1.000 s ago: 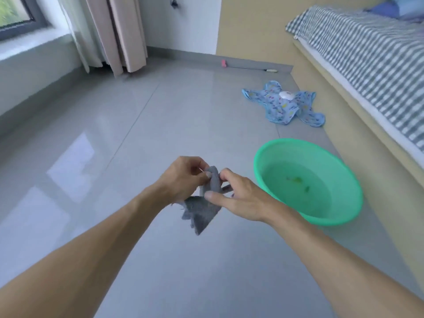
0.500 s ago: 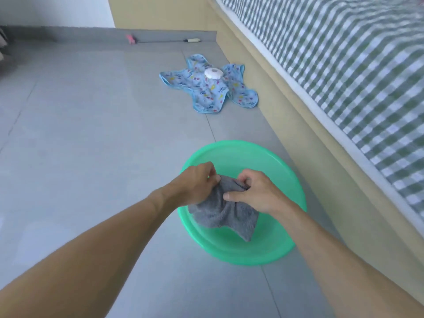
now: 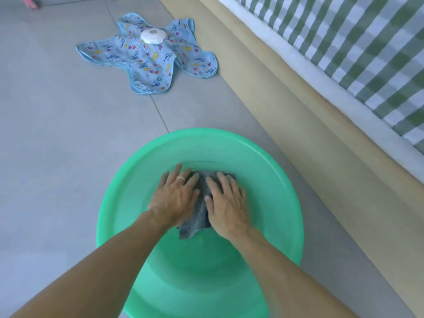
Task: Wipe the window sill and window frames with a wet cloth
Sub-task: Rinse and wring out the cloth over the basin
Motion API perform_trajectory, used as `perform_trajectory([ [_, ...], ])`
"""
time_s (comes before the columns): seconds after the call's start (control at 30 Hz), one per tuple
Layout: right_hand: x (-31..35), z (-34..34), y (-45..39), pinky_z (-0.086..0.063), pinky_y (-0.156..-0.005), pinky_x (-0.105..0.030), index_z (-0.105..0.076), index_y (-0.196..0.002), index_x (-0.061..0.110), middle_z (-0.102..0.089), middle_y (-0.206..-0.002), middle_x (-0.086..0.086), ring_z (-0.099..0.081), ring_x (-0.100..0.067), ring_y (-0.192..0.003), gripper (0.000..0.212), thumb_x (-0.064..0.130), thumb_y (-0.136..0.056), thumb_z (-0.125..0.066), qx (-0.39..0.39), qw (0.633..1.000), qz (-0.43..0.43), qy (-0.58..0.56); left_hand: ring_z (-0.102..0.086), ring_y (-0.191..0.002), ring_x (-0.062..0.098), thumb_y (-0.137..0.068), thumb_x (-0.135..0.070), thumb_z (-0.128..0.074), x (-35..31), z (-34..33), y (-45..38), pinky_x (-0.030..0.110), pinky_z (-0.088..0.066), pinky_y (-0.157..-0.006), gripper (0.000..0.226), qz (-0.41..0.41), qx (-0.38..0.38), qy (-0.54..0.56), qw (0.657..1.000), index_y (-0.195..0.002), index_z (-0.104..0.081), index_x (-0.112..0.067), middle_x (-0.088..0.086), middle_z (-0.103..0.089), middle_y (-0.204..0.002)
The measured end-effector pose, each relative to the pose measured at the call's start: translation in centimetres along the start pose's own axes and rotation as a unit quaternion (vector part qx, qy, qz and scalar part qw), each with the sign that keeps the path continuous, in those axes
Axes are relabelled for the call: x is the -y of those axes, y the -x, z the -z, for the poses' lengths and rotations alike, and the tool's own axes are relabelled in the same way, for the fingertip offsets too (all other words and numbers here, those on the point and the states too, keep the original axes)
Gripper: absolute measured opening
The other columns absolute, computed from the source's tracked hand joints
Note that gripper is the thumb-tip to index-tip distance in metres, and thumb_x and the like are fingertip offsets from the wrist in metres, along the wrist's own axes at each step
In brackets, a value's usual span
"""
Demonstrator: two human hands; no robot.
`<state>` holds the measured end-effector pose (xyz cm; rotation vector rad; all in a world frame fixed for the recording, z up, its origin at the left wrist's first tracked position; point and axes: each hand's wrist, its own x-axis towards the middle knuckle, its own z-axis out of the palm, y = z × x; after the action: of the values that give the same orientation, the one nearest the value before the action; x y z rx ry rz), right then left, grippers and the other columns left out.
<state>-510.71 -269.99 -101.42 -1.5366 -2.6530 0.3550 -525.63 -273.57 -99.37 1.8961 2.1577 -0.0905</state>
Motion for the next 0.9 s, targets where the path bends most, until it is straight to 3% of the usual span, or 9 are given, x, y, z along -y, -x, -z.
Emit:
perform_trajectory([
  [0.2, -1.6, -2.5, -1.2, -0.004, -0.118, -0.054, -0.021, -0.156, 0.027, -0.007, -0.165, -0.005, -0.004, -0.027, -0.152, 0.067, 0.049, -0.094, -0.010, 0.087, 0.993, 0.065, 0.043, 0.023, -0.147, 0.032, -0.078, -0.055, 0.030, 0.4, -4.8, -0.2, 0.052, -0.004, -0.121, 0.078, 0.000, 0.055, -0.068, 0.996, -0.147, 0.026, -0.018, 0.015, 0.020, -0.161],
  [0.27, -2.2, -2.1, -1.8, -0.012, -0.118, -0.054, -0.027, -0.153, 0.031, -0.010, -0.165, -0.002, -0.006, -0.024, -0.152, 0.066, 0.054, -0.092, -0.015, 0.070, 0.994, 0.077, 0.022, -0.004, -0.149, 0.037, -0.087, -0.058, 0.010, 0.1, -5.1, 0.2, 0.052, -0.015, -0.115, 0.074, 0.071, 0.024, -0.056, 0.996, -0.154, 0.005, -0.027, 0.021, 0.002, -0.162],
  [0.33, -1.8, -1.5, -1.9, -0.038, -0.103, -0.048, -0.052, -0.137, 0.030, -0.040, -0.152, -0.007, -0.036, -0.029, -0.137, 0.056, 0.054, -0.089, -0.037, 0.005, 1.000, 0.012, 0.015, -0.041, -0.128, 0.039, -0.091, -0.058, -0.022, -0.7, -4.9, 1.0, 0.048, -0.037, -0.095, 0.063, 0.122, -0.044, -0.020, 0.991, -0.147, -0.038, -0.034, 0.023, -0.040, -0.147],
  [0.43, 0.2, -0.9, -2.4, -0.042, -0.084, -0.040, -0.054, -0.129, 0.024, -0.051, -0.125, -0.010, -0.050, -0.031, -0.110, 0.045, 0.046, -0.089, -0.056, -0.037, 0.988, -0.141, -0.042, -0.052, -0.100, 0.036, -0.093, -0.038, -0.048, -1.5, -4.9, 0.9, 0.042, -0.045, -0.081, 0.043, 0.148, -0.146, 0.132, 0.969, -0.134, -0.054, -0.028, 0.016, -0.058, -0.117],
  [0.53, 2.3, -0.4, -3.9, -0.042, -0.089, -0.036, -0.051, -0.126, 0.018, -0.055, -0.124, -0.012, -0.055, -0.033, -0.112, 0.031, 0.030, -0.098, -0.050, 0.041, 0.956, -0.198, -0.215, -0.060, -0.096, 0.031, -0.097, -0.018, -0.052, -2.4, -3.7, -0.4, 0.035, -0.046, -0.082, 0.022, 0.207, -0.125, 0.418, 0.876, -0.117, -0.063, -0.018, 0.014, -0.064, -0.108],
  [0.63, 4.4, 0.5, -4.4, -0.044, -0.080, -0.031, -0.060, -0.104, 0.014, -0.066, -0.107, -0.009, -0.062, -0.027, -0.101, 0.028, 0.040, -0.098, -0.053, 0.038, 0.857, -0.243, -0.453, -0.060, -0.069, 0.023, -0.101, -0.030, -0.050, -2.8, -1.9, -1.0, 0.032, -0.048, -0.064, 0.022, 0.312, -0.101, 0.595, 0.733, -0.096, -0.059, -0.011, 0.019, -0.069, -0.094],
  [0.73, 5.6, 1.0, -4.1, -0.031, -0.065, -0.028, -0.052, -0.071, 0.017, -0.060, -0.080, -0.004, -0.054, -0.025, -0.078, 0.041, 0.052, -0.092, -0.057, -0.007, 0.854, -0.253, -0.454, -0.057, -0.049, 0.019, -0.100, -0.033, -0.050, -3.2, -0.4, -0.5, 0.025, -0.045, -0.045, 0.033, 0.376, -0.017, 0.694, 0.613, -0.089, -0.061, -0.004, 0.008, -0.063, -0.063],
  [0.8, 5.0, 1.1, -4.2, -0.028, -0.063, -0.030, -0.042, -0.062, 0.015, -0.055, -0.072, -0.004, -0.049, -0.028, -0.074, 0.049, 0.051, -0.092, -0.058, -0.039, 0.887, -0.243, -0.391, -0.061, -0.059, 0.023, -0.101, -0.030, -0.046, -3.5, -0.1, 0.1, 0.032, -0.053, -0.053, 0.034, 0.360, 0.020, 0.679, 0.640, -0.081, -0.062, -0.007, 0.011, -0.063, -0.071],
  [0.9, 3.3, 0.9, -4.4, -0.028, -0.062, -0.032, -0.046, -0.070, 0.016, -0.060, -0.076, -0.011, -0.055, -0.033, -0.075, 0.043, 0.050, -0.097, -0.050, -0.055, 0.952, -0.156, -0.256, -0.061, -0.091, 0.027, -0.104, -0.028, -0.038, -2.9, -0.5, 0.8, 0.037, -0.050, -0.083, 0.036, 0.309, -0.027, 0.591, 0.744, -0.078, -0.058, -0.013, 0.013, -0.063, -0.093],
])
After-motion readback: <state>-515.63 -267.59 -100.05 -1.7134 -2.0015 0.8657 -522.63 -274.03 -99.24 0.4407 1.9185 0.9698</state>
